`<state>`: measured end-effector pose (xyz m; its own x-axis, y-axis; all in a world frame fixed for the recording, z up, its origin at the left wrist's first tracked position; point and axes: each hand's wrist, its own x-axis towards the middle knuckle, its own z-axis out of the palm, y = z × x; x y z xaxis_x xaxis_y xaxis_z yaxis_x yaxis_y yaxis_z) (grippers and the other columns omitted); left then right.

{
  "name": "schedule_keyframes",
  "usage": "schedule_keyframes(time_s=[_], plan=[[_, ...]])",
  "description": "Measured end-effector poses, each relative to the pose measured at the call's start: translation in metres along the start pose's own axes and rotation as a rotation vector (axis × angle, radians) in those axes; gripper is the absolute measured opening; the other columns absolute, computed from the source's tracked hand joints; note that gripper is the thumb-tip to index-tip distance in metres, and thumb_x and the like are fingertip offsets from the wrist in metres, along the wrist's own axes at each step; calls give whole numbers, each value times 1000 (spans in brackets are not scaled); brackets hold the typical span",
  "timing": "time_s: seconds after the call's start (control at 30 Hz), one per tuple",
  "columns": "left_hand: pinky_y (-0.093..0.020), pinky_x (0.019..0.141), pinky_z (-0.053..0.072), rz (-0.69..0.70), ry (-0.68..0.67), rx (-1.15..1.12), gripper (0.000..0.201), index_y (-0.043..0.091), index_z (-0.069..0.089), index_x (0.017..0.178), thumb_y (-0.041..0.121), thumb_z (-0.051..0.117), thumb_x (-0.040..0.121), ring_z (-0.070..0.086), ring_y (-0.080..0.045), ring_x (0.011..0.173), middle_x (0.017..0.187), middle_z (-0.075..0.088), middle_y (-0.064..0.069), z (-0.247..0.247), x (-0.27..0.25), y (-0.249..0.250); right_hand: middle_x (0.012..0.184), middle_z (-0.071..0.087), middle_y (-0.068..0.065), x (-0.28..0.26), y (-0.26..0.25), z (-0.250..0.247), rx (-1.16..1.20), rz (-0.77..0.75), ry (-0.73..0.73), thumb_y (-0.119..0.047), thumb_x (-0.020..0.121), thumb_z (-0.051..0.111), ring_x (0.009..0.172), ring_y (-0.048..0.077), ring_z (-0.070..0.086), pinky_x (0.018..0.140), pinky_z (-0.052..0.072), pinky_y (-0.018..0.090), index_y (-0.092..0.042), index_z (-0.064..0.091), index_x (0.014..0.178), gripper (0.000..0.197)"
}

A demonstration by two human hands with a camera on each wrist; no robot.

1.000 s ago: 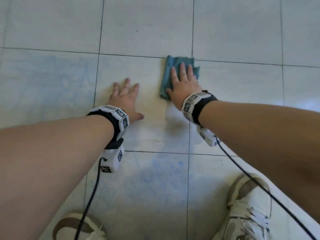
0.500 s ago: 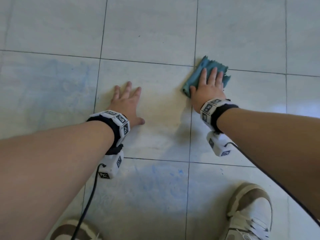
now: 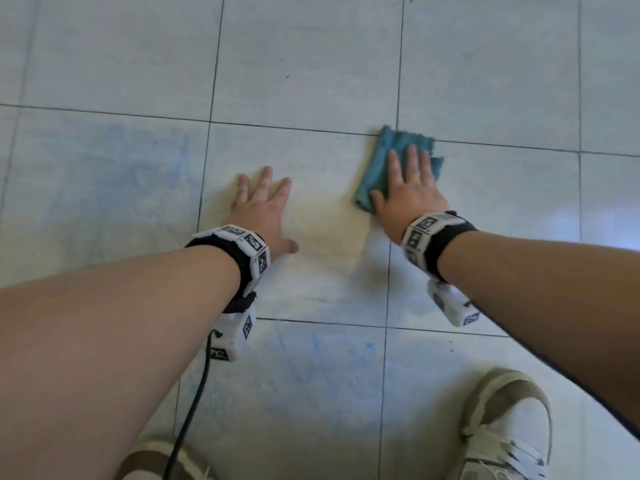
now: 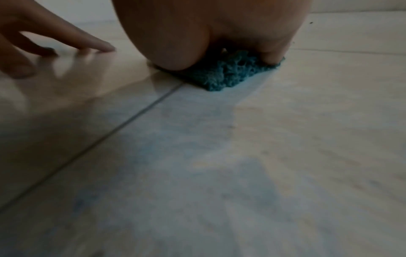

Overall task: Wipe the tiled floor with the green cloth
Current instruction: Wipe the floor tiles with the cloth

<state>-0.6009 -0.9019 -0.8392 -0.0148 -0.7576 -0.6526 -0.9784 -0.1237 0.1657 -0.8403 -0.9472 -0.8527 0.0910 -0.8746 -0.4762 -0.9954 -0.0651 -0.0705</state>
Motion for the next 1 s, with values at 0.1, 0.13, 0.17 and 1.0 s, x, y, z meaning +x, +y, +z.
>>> schedule_keyframes(time_s=[0.1,0.13,0.17,1.0], plan=[[-50,122,7,-11,-11,-1,113,34,-8,156,49,75,81,-21,-37,148,162,-26,5,0,1,2,165,-15,15,8,4,-4,50,103,13,-50,104,27,152,34,-10,124,4,45,-15,-8,159,74],[-51,122,7,-12,-10,0,113,34,-8,156,49,75,81,-21,-37,148,162,-26,4,0,2,2,165,-15,16,15,-2,-6,60,116,12,-50,104,27,152,35,-11,124,4,45,-15,-9,159,74],[-51,122,7,-7,-6,1,113,33,-8,156,48,75,81,-21,-37,148,162,-25,4,0,2,2,164,-15,16,22,-8,-9,62,116,12,-49,104,27,152,36,-12,124,5,46,-15,-9,159,74],[-52,122,6,13,9,-3,111,33,-7,157,48,73,82,-21,-38,147,162,-24,3,3,2,1,164,-14,16,52,-37,-24,-20,-23,19,-49,105,24,151,38,-11,123,1,49,-17,-10,159,72]])
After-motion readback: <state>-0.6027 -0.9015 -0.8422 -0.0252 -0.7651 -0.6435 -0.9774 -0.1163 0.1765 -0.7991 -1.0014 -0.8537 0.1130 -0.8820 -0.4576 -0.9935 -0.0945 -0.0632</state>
